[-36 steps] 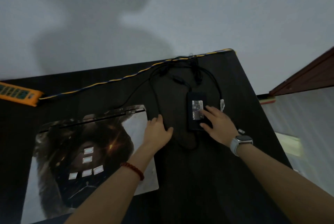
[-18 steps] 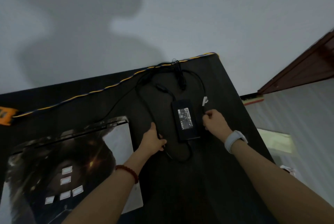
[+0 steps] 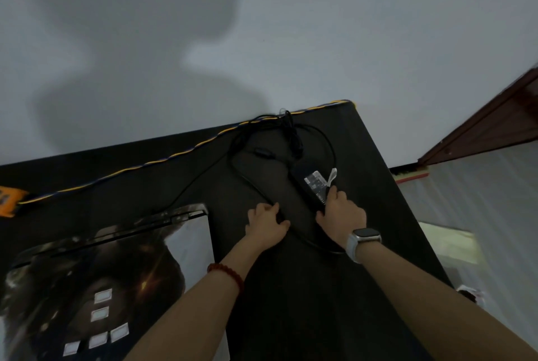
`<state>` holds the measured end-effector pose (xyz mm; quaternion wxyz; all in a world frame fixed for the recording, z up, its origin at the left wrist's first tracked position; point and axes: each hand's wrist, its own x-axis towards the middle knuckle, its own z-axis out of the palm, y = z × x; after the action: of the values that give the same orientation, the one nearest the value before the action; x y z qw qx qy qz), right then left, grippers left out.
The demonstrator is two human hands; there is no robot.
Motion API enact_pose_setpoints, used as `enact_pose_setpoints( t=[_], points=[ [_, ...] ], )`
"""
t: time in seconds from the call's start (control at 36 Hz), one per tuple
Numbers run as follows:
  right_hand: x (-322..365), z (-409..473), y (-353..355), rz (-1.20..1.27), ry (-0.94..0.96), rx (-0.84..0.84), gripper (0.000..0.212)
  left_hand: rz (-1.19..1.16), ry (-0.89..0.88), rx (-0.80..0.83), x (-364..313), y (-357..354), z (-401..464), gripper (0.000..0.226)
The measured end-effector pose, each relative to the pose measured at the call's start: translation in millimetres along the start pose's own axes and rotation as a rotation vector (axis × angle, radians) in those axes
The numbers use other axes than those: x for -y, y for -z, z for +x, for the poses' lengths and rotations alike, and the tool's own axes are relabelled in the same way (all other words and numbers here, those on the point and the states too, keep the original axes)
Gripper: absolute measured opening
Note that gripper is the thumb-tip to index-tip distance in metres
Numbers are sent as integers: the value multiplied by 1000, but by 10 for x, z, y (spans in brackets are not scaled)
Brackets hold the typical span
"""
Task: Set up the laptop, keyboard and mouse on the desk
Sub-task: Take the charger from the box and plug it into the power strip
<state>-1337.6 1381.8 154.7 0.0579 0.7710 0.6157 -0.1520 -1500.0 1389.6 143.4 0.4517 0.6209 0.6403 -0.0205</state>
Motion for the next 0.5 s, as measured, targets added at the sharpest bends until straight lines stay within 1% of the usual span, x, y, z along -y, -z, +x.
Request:
enact_pose_setpoints(
  t=[0.06,0.11,0.14,0.19,0.25,0.28,0.31,0.39,0.42,0.44,0.47,0.5],
  points=[
    [-133,100,65,7,24,-19,56,17,-4,12,-54,0,65,64],
    [-197,185,158,98,31,-7,50,-26,-16,6,-74,48,88,60],
    [-197,208,218,185,27,-7,49,-52,-22,-10,-68,92,87,57],
    [-141,232,345,402,49,-63,48,-78,-43,-80,-18,224,75,48],
    [-11,225,491,635,108,-103,35,-105,-53,-165,66,394,36,41],
    [75,215,571,766,118,-78,25,-115,-54,-207,116,492,6,37],
    [158,206,639,909,104,-25,22,-122,-52,-249,167,584,-26,34],
    [518,183,862,1320,29,145,32,-145,-40,-378,334,949,-179,30],
    [647,168,931,1392,38,187,33,-147,-38,-411,379,1076,-229,29],
    [805,135,1015,1409,80,206,35,-145,-39,-447,432,1231,-307,29],
    [968,95,1088,1367,142,192,40,-140,-38,-479,485,1380,-387,29],
    [1147,57,1162,1270,229,143,44,-140,-35,-513,540,1548,-481,29]
  ],
)
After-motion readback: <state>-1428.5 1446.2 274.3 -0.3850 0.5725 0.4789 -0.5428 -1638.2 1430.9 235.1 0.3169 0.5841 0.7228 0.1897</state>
